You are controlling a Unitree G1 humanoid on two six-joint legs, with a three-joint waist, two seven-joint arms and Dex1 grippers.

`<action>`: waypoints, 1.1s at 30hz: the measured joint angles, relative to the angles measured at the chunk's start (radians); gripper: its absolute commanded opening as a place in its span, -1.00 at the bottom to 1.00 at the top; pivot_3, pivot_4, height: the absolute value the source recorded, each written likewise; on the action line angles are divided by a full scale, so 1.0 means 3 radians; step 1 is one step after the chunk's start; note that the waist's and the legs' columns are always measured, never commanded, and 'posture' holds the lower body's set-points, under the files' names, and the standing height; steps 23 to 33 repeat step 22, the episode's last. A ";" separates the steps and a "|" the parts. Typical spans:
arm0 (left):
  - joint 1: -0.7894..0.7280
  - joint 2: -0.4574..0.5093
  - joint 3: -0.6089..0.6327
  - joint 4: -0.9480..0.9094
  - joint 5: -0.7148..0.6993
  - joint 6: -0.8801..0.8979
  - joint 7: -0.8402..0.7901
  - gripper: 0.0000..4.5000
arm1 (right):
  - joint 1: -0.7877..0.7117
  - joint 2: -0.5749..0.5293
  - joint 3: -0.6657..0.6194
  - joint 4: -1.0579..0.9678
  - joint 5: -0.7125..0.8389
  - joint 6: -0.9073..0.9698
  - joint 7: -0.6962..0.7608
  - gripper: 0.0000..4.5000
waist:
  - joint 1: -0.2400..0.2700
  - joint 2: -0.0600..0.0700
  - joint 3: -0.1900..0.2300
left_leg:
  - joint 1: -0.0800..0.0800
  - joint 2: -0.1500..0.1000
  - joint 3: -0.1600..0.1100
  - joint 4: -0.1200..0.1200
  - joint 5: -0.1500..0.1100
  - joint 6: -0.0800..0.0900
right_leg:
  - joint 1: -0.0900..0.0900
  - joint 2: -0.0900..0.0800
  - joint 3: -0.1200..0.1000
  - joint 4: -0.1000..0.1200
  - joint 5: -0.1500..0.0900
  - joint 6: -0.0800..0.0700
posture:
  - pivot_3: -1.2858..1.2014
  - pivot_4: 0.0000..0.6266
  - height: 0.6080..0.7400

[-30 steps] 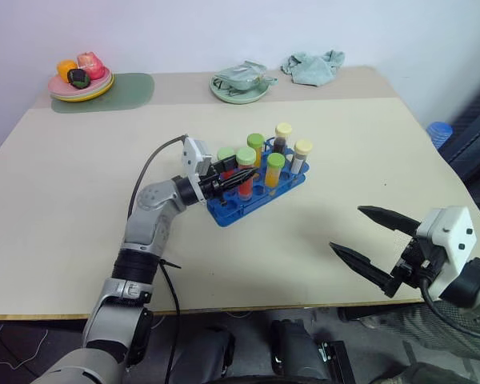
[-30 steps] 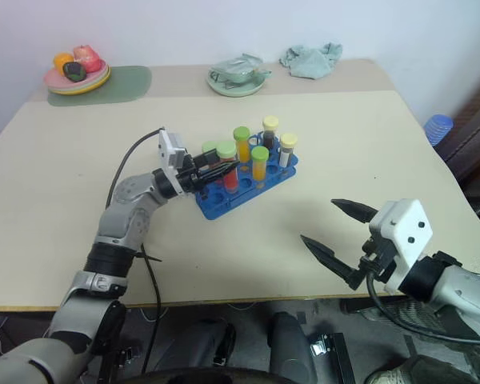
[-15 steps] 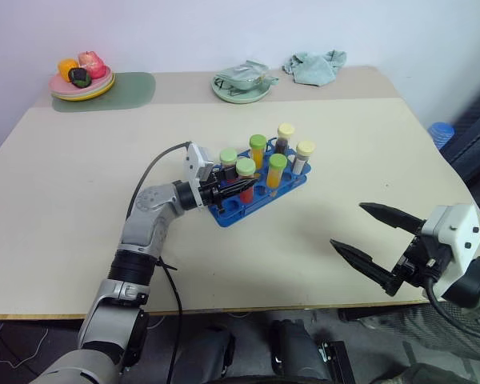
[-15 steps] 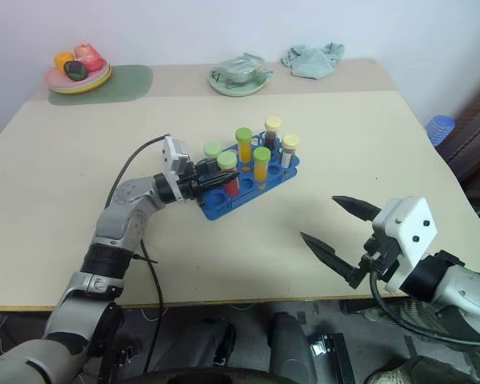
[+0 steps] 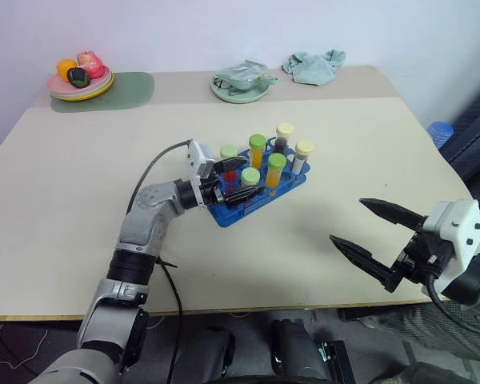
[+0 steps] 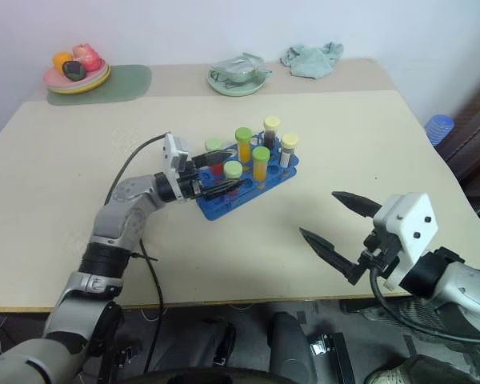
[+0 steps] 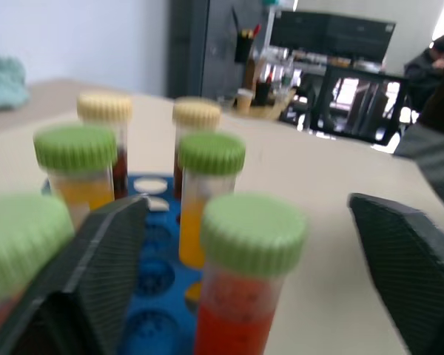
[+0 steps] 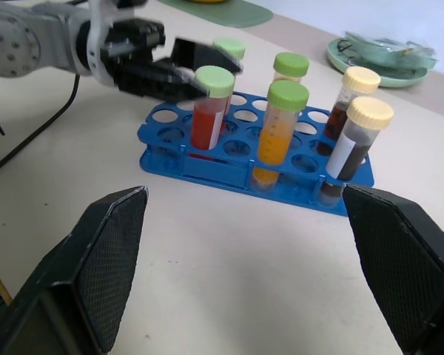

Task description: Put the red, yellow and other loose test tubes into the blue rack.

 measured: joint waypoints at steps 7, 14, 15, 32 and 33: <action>0.0631 0.0561 0.0381 -0.0171 -0.0156 -0.0033 -0.0193 0.95 | -0.0043 0.0217 0.0304 0.0352 -0.0458 -0.0159 -0.0090 0.92 | 0.0003 0.0004 0.0001 | 0.0002 0.0002 0.0001 -0.0006 -0.0001 -0.0001 | -0.0001 0.0003 0.0001 -0.0002 0.0000 -0.0001 | 0.03 -0.52 1.00; 0.1180 0.1048 0.0835 -0.0313 -0.0230 -0.0043 -0.0246 0.95 | 0.0264 0.0359 0.0267 0.0795 -0.0902 -0.0588 0.0190 0.92 | 0.0008 0.0007 0.0001 | 0.0005 0.0001 0.0001 -0.0011 -0.0003 0.0002 | 0.0005 0.0004 0.0000 -0.0015 0.0000 0.0000 | 0.03 -0.52 1.00; 0.1245 0.1090 0.0881 -0.0316 -0.0234 -0.0057 -0.0257 0.95 | 0.0305 0.0364 0.0235 0.0847 -0.0927 -0.0637 0.0240 0.92 | 0.0007 0.0007 0.0001 | 0.0005 0.0002 0.0001 -0.0011 -0.0003 0.0002 | 0.0005 0.0004 0.0000 -0.0015 0.0000 0.0000 | 0.03 -0.52 1.00; 0.1674 0.1250 0.1152 -0.0534 -0.0335 -0.0101 -0.0308 0.95 | 0.0523 0.0384 -0.0043 0.1279 -0.1018 -0.1045 0.0736 0.92 | 0.0004 0.0011 0.0002 | 0.0010 0.0003 0.0001 -0.0017 -0.0005 0.0004 | 0.0011 0.0003 0.0000 -0.0021 0.0000 0.0000 | 0.03 -0.52 1.00; 0.1674 0.1250 0.1152 -0.0534 -0.0335 -0.0101 -0.0308 0.95 | 0.0523 0.0384 -0.0043 0.1279 -0.1018 -0.1045 0.0736 0.92 | 0.0004 0.0011 0.0002 | 0.0010 0.0003 0.0001 -0.0017 -0.0005 0.0004 | 0.0011 0.0003 0.0000 -0.0021 0.0000 0.0000 | 0.03 -0.52 1.00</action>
